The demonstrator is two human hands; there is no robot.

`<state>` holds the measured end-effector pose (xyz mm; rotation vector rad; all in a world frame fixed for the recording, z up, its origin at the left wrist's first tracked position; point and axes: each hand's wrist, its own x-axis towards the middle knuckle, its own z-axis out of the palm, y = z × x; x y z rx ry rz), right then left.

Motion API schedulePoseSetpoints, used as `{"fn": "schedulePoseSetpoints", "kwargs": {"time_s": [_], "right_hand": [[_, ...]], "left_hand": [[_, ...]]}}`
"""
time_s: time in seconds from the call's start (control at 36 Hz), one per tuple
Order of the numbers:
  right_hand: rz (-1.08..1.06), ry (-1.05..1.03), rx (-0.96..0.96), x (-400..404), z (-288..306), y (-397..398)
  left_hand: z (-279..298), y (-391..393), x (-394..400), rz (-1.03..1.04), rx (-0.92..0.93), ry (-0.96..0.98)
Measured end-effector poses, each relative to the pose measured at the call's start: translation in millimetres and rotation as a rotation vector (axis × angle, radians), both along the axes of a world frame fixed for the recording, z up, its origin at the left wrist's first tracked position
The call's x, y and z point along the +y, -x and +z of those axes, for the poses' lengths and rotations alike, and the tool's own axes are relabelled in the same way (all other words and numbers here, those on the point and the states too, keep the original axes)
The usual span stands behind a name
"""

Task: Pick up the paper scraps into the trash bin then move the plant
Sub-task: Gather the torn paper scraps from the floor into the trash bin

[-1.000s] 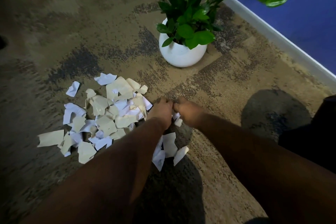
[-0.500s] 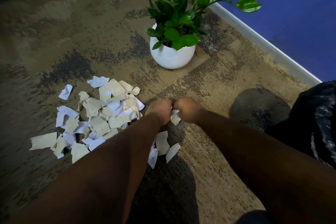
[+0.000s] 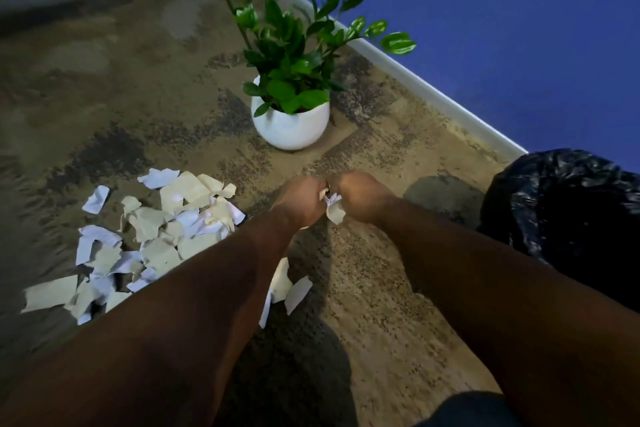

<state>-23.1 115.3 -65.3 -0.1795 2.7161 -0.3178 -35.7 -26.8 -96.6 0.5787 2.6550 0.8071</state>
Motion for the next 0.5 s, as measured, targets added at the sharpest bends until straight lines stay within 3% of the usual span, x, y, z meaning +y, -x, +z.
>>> {"fn": "schedulePoseSetpoints", "kwargs": {"time_s": [0.33, 0.5], "right_hand": [[-0.079, -0.063, 0.186, 74.6, 53.4, -27.0], [-0.207, -0.128, 0.282, 114.4, 87.3, -40.8]], "left_hand": [[47.2, -12.2, 80.2, -0.04, 0.049, -0.163], [78.4, -21.7, 125.6, -0.019, 0.148, -0.353]]}}
